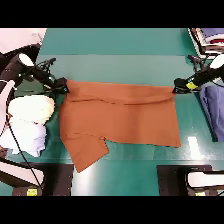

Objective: Fold the shirts.

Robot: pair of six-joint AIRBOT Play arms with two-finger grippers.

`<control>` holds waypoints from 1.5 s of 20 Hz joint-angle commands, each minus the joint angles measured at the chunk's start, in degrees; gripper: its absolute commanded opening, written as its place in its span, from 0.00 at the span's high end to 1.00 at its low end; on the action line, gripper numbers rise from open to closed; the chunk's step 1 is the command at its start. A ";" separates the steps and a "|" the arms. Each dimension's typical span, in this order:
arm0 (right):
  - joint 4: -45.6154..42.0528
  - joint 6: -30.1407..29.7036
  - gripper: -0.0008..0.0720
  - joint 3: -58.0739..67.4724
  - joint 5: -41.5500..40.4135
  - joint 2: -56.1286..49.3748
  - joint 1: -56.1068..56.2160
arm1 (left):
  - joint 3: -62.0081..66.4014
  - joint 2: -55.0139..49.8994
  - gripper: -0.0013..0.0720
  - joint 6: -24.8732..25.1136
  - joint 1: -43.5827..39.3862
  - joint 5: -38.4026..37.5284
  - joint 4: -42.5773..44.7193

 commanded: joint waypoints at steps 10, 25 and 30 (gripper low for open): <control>0.28 -0.15 0.42 -18.10 1.68 23.02 -5.79 | -42.88 40.74 0.34 -6.62 -0.04 -3.15 8.20; 4.74 -0.63 0.42 -19.93 0.50 25.51 -5.73 | -63.14 50.07 0.35 -7.69 -0.07 8.59 -3.06; 2.91 -0.61 0.42 -20.06 7.06 25.51 -6.69 | -62.12 50.10 0.95 -6.54 -0.07 5.07 -3.23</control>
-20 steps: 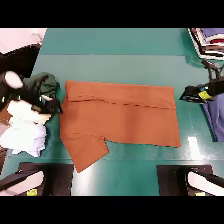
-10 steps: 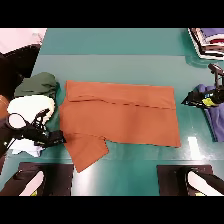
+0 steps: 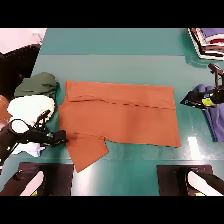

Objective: Fold the shirts.

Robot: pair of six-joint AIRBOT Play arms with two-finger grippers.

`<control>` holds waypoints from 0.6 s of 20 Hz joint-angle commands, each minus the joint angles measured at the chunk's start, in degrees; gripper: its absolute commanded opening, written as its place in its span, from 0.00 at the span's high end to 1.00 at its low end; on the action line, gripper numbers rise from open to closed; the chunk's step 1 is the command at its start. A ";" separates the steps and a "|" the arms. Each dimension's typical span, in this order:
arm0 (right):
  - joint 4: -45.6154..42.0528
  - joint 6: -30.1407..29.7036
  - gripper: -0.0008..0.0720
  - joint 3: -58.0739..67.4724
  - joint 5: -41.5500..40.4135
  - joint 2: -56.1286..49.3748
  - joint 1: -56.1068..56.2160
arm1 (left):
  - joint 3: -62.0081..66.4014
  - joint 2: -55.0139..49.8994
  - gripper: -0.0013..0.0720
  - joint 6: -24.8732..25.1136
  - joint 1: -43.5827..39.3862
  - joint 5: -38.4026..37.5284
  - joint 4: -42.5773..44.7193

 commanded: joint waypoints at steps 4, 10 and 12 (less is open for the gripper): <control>-6.67 0.09 0.42 -6.12 11.37 3.52 -6.05 | 3.56 0.17 0.95 3.30 0.00 -5.11 -0.68; -6.73 0.04 0.29 -28.89 7.19 8.87 -18.47 | 4.28 0.15 0.95 3.32 0.00 -3.87 -2.23; -3.21 -1.66 0.29 -32.24 5.03 7.30 -19.12 | 4.28 0.15 0.95 3.32 0.00 -3.39 -2.69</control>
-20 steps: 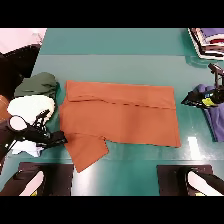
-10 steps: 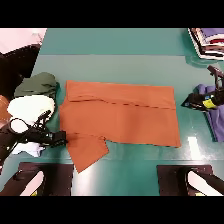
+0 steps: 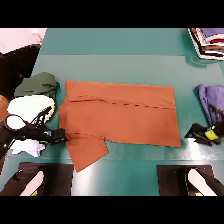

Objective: Fold the shirts.

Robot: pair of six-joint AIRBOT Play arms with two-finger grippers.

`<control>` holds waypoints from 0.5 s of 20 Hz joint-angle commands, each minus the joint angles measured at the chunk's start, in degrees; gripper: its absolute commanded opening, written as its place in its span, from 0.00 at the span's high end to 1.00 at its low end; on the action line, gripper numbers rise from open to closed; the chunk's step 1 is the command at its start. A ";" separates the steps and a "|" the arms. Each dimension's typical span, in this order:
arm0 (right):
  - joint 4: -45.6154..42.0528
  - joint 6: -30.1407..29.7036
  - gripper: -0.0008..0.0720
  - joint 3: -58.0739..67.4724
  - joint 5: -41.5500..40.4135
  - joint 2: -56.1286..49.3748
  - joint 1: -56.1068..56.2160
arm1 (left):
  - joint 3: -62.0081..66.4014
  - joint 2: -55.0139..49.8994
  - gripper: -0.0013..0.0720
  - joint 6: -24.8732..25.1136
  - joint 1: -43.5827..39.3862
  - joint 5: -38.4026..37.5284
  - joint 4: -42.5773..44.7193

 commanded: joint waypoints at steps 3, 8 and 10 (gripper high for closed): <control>9.68 -3.37 0.30 -7.43 -5.51 -4.50 -1.22 | 0.20 0.04 0.95 0.17 0.00 0.83 -1.18; 9.44 -3.32 0.65 -3.21 -7.72 -8.70 7.21 | 0.20 0.04 0.95 0.20 0.00 0.61 -0.96; 9.03 -3.34 0.86 -2.36 -7.56 -8.94 9.88 | 0.39 0.04 0.95 0.17 0.00 -1.05 0.24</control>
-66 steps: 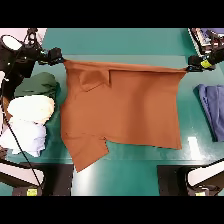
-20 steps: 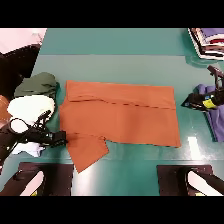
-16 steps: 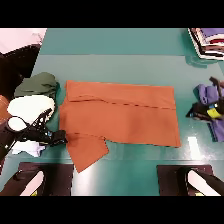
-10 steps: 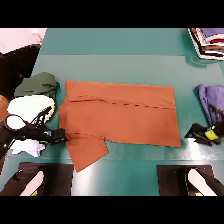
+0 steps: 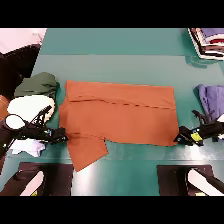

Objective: Fold the shirts.

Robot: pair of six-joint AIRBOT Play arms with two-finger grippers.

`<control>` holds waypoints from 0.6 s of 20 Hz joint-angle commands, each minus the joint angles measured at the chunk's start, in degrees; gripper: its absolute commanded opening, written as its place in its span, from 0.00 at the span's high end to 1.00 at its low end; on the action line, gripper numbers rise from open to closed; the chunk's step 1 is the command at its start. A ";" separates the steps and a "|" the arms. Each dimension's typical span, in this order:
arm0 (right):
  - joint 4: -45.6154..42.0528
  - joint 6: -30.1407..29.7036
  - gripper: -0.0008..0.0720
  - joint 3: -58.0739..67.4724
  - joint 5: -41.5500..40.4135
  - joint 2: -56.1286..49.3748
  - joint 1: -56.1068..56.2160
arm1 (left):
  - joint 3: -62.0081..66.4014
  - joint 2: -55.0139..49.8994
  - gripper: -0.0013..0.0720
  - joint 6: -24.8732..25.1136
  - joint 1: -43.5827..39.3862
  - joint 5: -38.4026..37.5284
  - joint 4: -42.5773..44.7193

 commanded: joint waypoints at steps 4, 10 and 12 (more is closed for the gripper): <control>-2.54 -0.17 0.97 1.29 3.91 4.68 5.60 | 2.60 6.38 0.96 -2.16 0.00 -8.15 6.01; -14.05 1.14 0.97 1.44 15.85 22.10 5.55 | 3.19 24.22 0.96 -11.76 0.00 -22.77 1.62; -13.00 1.66 0.97 3.67 14.32 23.61 6.27 | 5.35 23.15 0.96 -11.98 0.00 -20.61 1.49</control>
